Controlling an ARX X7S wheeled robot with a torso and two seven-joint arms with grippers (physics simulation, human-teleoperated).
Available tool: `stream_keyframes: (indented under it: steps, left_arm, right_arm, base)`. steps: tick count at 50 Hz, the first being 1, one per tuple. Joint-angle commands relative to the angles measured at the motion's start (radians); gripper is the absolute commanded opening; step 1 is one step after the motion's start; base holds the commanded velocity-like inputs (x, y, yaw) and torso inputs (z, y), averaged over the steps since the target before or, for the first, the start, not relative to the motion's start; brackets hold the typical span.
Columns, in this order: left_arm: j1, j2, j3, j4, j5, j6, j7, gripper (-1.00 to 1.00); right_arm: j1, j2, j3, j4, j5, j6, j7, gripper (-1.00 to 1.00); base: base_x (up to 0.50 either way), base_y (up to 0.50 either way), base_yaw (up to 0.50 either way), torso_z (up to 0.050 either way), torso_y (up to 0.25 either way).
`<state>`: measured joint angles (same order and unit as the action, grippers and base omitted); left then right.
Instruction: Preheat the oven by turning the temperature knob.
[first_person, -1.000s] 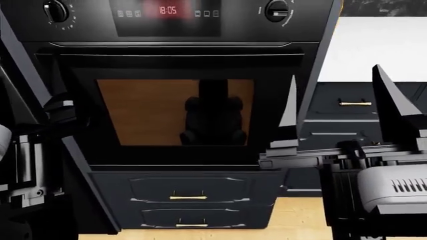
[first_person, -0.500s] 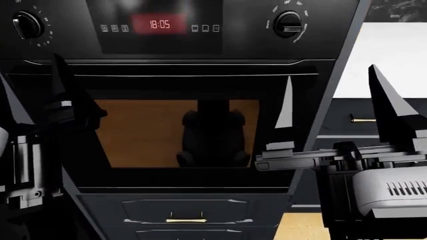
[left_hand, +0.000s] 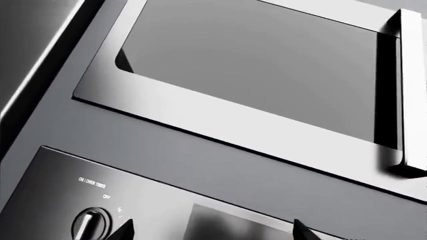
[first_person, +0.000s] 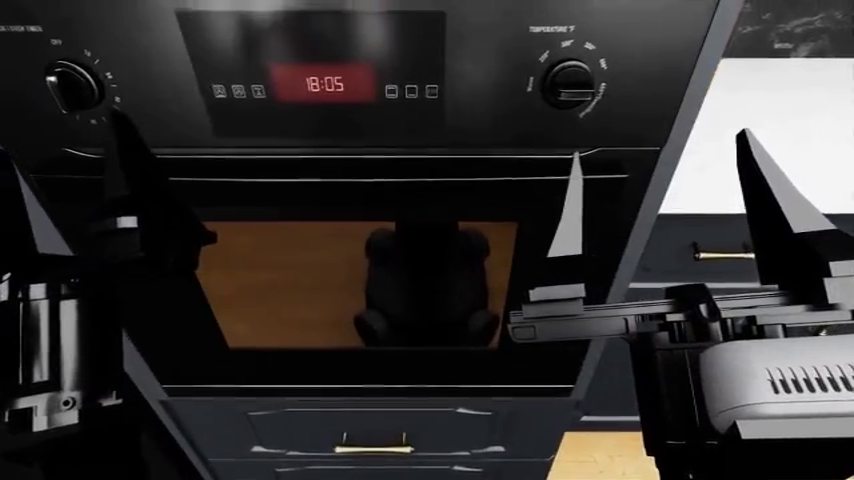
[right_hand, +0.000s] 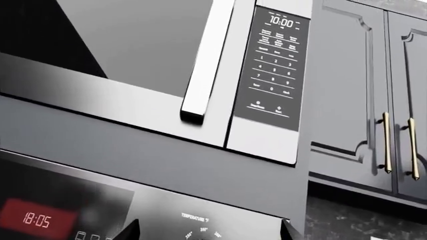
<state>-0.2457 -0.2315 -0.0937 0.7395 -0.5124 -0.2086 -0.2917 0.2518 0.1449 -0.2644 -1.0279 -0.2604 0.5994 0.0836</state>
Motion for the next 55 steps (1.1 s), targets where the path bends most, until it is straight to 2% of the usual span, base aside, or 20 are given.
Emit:
stream_keyframes:
  steps: [1,11,18,26,44,49,55]
  left_arm:
    - [0.002,-0.007,0.004,0.001,-0.009,0.007,-0.001,1.0]
    - [-0.012,-0.014,0.005,-0.006,0.005,-0.016,-0.034,1.0]
    - [-0.016,-0.018,0.012,-0.009,0.017,-0.019,-0.045,1.0]
    - [-0.013,-0.023,0.015,-0.006,0.02,-0.018,-0.051,1.0]
    - [-0.017,-0.032,0.02,-0.007,0.014,-0.016,-0.062,1.0]
    - [-0.017,-0.035,0.019,-0.005,0.01,-0.016,-0.065,1.0]
    - [-0.017,-0.039,0.018,-0.002,0.005,-0.016,-0.069,1.0]
  right_arm:
    - [0.0,-0.001,-0.002,-0.003,-0.007,0.002,-0.004,1.0]
    - [0.001,0.008,-0.021,0.012,-0.048,0.015,0.002,1.0]
    - [0.009,0.02,-0.052,0.023,-0.102,0.059,0.0,1.0]
    - [0.035,0.063,-0.172,0.06,-0.305,0.194,-0.01,1.0]
    - [0.075,0.124,-0.361,0.178,-0.633,0.32,-0.054,1.0]
    - [0.111,0.128,-0.409,0.248,-0.812,0.416,-0.114,1.0]
    - [0.135,0.166,-0.466,0.284,-0.911,0.438,-0.22,1.0]
  base:
    - [0.0,0.0,0.0,0.05,0.0]
    - [0.0,0.0,0.0,0.049,0.0]
    - [0.0,0.0,0.0,0.016,0.0]
    - [0.0,0.0,0.0,0.009,0.0]
    - [0.0,0.0,0.0,0.007,0.0]
    - [0.0,0.0,0.0,0.006,0.0]
    - [0.0,0.0,0.0,0.006,0.0]
